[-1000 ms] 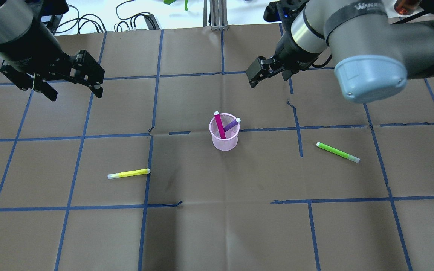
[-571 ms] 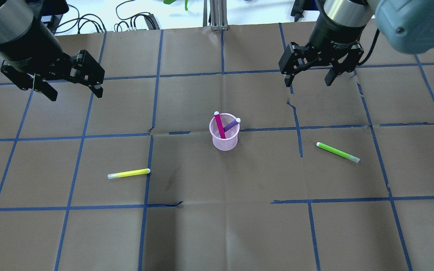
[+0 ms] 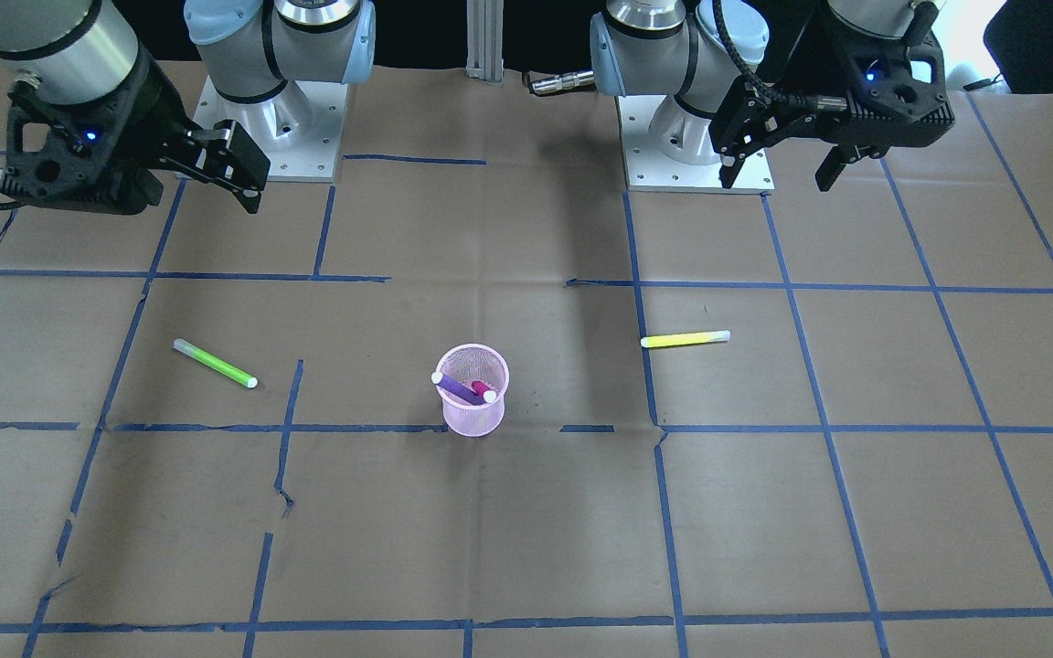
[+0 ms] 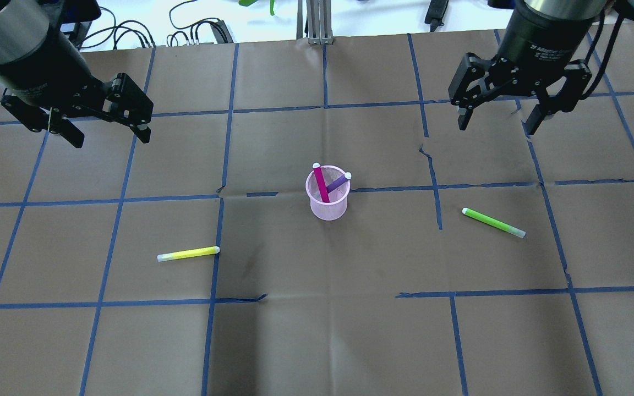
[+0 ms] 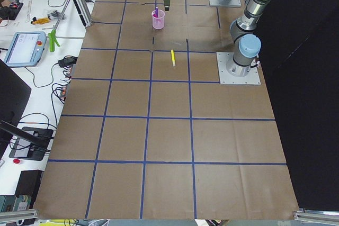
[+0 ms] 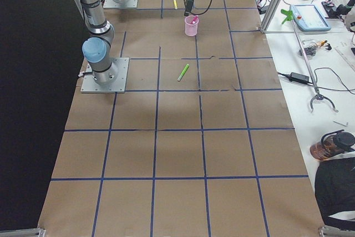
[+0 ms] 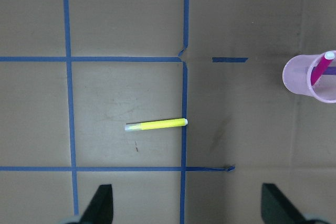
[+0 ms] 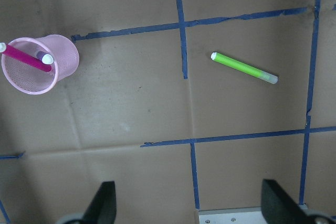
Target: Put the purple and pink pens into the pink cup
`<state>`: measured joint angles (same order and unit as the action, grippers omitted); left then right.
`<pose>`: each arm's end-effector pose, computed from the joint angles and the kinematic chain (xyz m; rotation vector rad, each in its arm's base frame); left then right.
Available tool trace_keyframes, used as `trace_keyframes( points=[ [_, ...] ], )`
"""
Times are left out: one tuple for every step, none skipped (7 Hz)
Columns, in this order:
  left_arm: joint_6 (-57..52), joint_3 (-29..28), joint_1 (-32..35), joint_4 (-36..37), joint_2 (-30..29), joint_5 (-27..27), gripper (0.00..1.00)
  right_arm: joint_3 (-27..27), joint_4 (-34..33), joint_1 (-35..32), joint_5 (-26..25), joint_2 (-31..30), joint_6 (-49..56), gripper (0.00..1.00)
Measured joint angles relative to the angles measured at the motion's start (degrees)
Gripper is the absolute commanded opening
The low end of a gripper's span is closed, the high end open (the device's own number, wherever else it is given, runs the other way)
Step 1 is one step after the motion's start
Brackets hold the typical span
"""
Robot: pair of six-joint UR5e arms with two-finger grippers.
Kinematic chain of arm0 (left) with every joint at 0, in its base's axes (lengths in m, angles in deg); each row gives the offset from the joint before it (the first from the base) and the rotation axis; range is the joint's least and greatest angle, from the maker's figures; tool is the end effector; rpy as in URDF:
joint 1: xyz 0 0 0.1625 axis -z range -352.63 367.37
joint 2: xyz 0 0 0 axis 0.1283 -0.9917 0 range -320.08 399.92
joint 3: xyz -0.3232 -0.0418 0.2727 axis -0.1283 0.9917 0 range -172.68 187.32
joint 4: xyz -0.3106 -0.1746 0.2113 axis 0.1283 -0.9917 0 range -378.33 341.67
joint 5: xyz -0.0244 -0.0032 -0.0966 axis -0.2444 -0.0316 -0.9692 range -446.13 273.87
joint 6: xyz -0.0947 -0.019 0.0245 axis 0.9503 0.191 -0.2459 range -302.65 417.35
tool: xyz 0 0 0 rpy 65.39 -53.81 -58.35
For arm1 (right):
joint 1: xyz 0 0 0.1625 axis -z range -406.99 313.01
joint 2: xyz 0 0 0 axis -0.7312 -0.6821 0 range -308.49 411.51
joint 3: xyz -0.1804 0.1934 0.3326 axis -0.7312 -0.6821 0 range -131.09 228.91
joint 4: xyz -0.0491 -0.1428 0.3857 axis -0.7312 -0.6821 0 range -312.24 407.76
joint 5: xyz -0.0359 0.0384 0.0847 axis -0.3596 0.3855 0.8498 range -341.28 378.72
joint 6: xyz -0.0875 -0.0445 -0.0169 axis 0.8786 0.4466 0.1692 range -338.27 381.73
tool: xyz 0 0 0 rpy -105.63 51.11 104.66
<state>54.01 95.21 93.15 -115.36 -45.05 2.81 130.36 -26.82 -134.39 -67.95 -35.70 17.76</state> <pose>-0.1015 -0.4605 0.5351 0.0239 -3.1232 0.0049 0.1167 -0.4982 0.5115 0.1836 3.0692 0.2607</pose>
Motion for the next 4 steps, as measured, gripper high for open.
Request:
trace_keyframes(
  points=[
    [0.00, 0.00, 0.00, 0.00, 0.04, 0.00, 0.98, 0.09, 0.12, 0.71, 0.23, -0.89, -0.05, 0.98],
    [0.00, 0.00, 0.00, 0.00, 0.09, 0.00, 0.98, 0.09, 0.08, 0.86, 0.23, -1.62, -0.16, 0.98],
    [0.00, 0.00, 0.00, 0.00, 0.12, 0.00, 0.98, 0.06, -0.26, 0.73, 0.09, -1.94, -0.24, 0.98],
    [0.00, 0.00, 0.00, 0.00, 0.13, 0.00, 0.98, 0.05, -0.75, 0.14, -0.11, -2.00, -0.32, 0.98]
  ],
)
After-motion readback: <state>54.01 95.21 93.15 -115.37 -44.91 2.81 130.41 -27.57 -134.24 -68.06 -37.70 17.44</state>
